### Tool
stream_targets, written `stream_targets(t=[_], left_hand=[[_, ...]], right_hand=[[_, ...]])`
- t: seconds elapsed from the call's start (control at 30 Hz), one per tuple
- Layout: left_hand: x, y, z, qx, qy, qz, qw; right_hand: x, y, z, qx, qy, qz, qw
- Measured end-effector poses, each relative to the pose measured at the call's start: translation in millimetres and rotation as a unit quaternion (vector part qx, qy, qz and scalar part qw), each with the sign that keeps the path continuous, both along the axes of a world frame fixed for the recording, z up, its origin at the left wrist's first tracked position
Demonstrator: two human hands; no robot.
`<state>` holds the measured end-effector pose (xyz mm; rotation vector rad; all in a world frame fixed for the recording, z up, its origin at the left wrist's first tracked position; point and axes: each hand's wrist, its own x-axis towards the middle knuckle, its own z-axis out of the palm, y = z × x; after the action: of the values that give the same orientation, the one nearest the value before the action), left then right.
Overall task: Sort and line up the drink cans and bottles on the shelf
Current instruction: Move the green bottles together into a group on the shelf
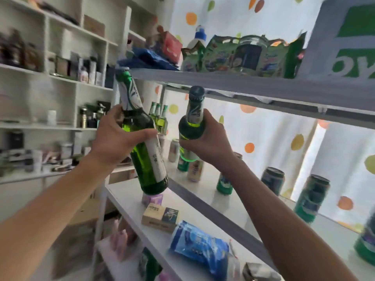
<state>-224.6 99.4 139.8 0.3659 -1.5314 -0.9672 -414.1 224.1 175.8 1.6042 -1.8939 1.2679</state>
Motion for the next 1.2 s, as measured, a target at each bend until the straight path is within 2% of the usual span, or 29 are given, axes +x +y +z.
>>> stream_targets(t=[0.17,0.37,0.5,0.67,0.9,1.03,1.2], left_hand=[[7.1,-49.2,-9.3,0.07,0.031,-0.024,0.997],[-4.8,-110.8,-21.9,0.101,0.027,-0.026,0.994],[-25.3,-169.6,-23.9,0.103,-0.022,-0.026,0.994],[-72.7,-244.8,-6.3,0.13,-0.112,-0.077,0.982],[-143.0,-331.3,15.7,0.157,-0.175,-0.14,0.962],[-172.8,-363.2,17.6,0.192,-0.199,-0.182,0.944],[-208.8,-399.1,21.6,0.193,-0.194,-0.227,0.935]], right_hand=[[-0.2,-66.4,-1.9,0.002,-0.063,0.029,0.998],[-26.4,-155.3,-9.1,0.082,-0.183,0.016,0.98],[-54.9,-215.1,-18.2,0.127,-0.262,0.027,0.956],[-102.6,-271.6,-10.9,0.117,-0.355,0.042,0.926],[-162.6,-327.3,24.0,0.081,-0.395,-0.023,0.915],[-185.7,-349.1,36.7,0.109,-0.42,-0.059,0.899],[-224.0,-371.3,40.5,0.127,-0.458,-0.101,0.874]])
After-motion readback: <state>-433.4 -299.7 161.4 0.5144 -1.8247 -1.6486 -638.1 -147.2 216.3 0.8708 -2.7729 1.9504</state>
